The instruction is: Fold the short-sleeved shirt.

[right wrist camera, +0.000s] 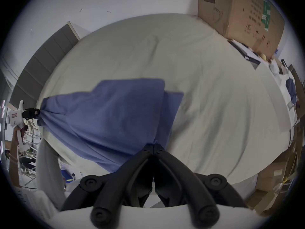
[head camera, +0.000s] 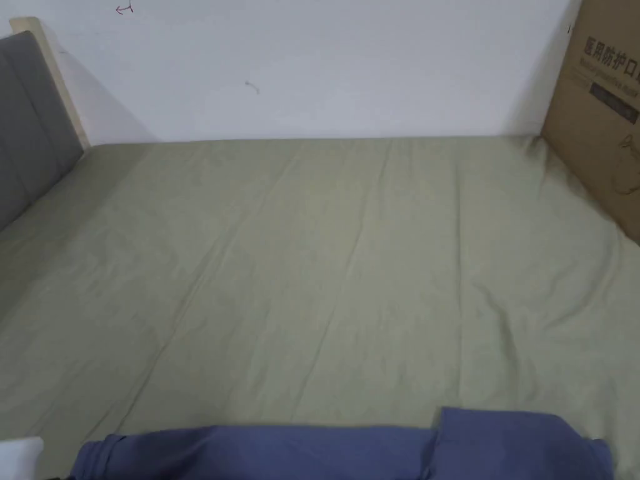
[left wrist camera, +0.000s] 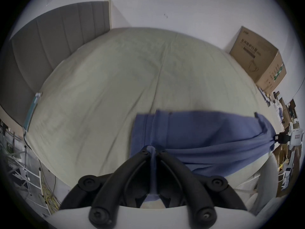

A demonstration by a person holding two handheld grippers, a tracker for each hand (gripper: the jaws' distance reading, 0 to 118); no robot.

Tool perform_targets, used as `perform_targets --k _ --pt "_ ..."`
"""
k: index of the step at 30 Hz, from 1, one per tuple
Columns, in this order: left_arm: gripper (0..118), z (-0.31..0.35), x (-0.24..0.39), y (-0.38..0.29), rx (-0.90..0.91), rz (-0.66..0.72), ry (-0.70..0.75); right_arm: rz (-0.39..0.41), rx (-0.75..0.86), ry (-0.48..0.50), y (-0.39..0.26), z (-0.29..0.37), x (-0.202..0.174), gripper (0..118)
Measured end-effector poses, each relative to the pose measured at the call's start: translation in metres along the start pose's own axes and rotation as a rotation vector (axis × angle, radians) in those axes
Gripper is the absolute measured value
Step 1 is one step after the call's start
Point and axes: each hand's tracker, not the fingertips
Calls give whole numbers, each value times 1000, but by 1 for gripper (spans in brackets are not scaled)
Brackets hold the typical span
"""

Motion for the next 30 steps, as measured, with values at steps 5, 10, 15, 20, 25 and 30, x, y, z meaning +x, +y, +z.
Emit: perform_targets --k 5,10,15,20,25,30 --pt "90 8 -13 -14 9 113 3 70 7 -78 -4 5 -3 94" --pt "94 48 -34 -22 122 270 -74 34 147 -50 10 46 -11 92" --pt "67 73 -35 -37 161 314 -202 23 322 74 18 72 -56 20" --pt "1 72 -38 -58 219 445 -322 89 449 164 16 69 -117 0" --pt "34 61 -58 -65 273 564 -364 198 497 197 16 55 -167 0" --pt "117 30 -78 -62 249 679 -497 225 426 276 17 37 -194 0"
